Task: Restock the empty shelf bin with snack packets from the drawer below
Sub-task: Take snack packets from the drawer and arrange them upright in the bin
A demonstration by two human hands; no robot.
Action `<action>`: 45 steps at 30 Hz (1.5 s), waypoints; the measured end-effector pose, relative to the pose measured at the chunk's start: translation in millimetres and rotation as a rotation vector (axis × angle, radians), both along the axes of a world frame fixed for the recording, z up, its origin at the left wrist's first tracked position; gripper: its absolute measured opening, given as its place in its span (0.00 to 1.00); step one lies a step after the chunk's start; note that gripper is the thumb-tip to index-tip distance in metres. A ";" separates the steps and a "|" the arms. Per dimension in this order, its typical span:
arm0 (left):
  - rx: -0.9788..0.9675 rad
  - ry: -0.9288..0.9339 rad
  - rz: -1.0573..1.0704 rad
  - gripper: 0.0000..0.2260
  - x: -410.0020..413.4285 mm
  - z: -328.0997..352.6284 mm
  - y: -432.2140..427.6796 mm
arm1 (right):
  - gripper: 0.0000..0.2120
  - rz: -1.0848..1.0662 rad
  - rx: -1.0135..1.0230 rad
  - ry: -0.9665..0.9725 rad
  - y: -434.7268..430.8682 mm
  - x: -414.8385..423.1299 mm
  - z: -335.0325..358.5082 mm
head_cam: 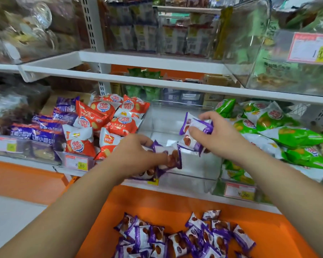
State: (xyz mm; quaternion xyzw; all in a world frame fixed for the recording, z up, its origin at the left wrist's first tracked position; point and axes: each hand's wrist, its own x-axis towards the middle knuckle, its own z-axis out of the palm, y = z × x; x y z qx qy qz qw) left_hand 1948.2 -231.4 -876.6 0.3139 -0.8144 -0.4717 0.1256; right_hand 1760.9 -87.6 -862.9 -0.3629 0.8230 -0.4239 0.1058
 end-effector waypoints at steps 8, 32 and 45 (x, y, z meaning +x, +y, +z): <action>-0.533 -0.193 -0.074 0.20 -75.6 26.4 -18.1 | 0.24 0.145 0.195 0.236 -16.8 -48.2 18.9; -0.431 -0.371 -0.245 0.23 -76.1 -32.2 -35.5 | 0.28 0.291 0.832 0.373 -51.5 -32.5 -32.2; -0.542 -0.038 -0.128 0.09 -59.2 -35.4 -9.5 | 0.10 0.269 0.382 0.316 -27.6 -3.0 -19.6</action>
